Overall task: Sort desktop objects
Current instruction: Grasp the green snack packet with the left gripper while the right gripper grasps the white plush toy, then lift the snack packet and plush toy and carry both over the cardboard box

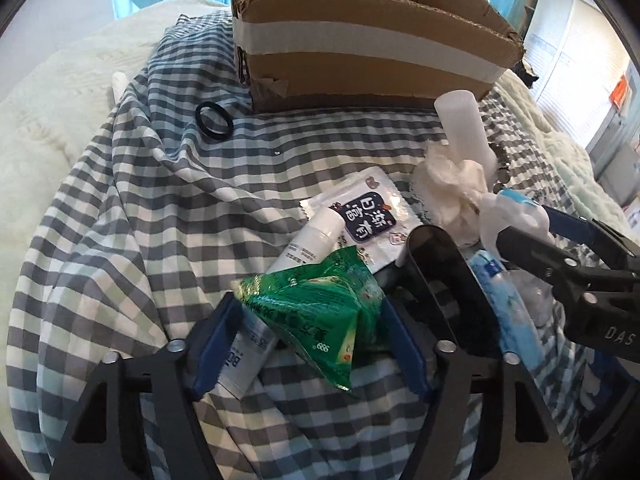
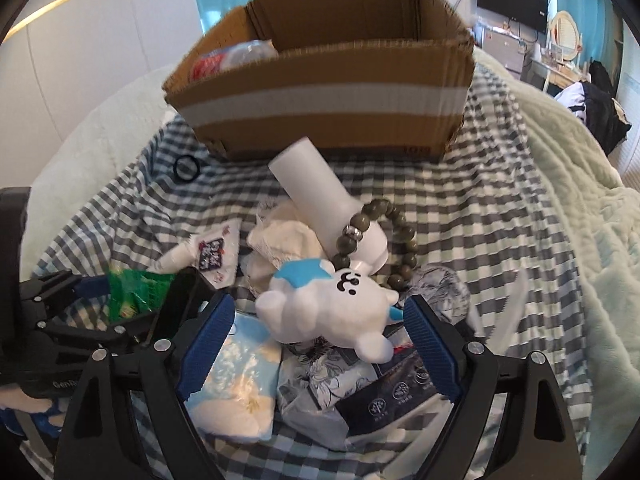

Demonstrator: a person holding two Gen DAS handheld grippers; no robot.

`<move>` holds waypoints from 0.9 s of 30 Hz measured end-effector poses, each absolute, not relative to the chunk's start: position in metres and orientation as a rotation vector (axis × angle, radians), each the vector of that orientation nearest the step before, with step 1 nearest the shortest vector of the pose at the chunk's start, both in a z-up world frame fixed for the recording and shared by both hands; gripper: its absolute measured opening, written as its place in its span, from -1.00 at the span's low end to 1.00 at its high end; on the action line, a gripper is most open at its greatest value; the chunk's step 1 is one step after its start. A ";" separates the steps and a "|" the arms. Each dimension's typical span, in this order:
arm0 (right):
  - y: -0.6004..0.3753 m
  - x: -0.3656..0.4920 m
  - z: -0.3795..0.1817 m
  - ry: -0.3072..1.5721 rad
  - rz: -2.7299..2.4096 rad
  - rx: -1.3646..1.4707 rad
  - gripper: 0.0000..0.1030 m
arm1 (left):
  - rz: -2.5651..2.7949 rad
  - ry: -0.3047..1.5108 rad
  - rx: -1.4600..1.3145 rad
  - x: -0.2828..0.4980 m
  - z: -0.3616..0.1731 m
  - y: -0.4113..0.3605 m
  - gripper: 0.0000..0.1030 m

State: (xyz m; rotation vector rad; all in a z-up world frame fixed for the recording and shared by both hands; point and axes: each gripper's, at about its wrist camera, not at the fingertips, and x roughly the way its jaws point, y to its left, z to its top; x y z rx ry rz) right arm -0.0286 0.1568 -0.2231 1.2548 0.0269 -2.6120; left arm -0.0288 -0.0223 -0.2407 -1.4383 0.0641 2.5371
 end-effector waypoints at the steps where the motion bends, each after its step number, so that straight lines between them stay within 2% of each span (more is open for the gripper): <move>1: 0.156 -0.030 -0.226 0.026 -2.608 1.266 0.68 | 2.541 0.075 -1.433 -0.029 -0.241 -0.022 0.22; 3: 0.155 -0.034 -0.231 0.029 -2.604 1.281 0.65 | 2.539 0.084 -1.420 -0.028 -0.241 -0.020 0.07; 4: 0.155 -0.035 -0.232 0.025 -2.603 1.282 0.55 | 2.540 0.085 -1.413 -0.028 -0.240 -0.020 -0.03; 5: 0.156 -0.036 -0.233 0.024 -2.608 1.285 0.27 | 2.539 0.083 -1.402 -0.027 -0.239 -0.020 -0.15; 6: 0.157 -0.037 -0.234 0.020 -2.603 1.293 0.19 | 2.542 0.083 -1.393 -0.027 -0.237 -0.020 -0.28; 15: 0.164 -0.029 -0.227 -0.022 -2.604 1.261 0.18 | 2.545 0.082 -1.328 -0.022 -0.224 -0.017 -0.34; 27: 0.167 -0.002 -0.189 -0.011 -2.707 1.115 0.18 | 2.658 0.150 -1.131 -0.003 -0.182 -0.015 -0.34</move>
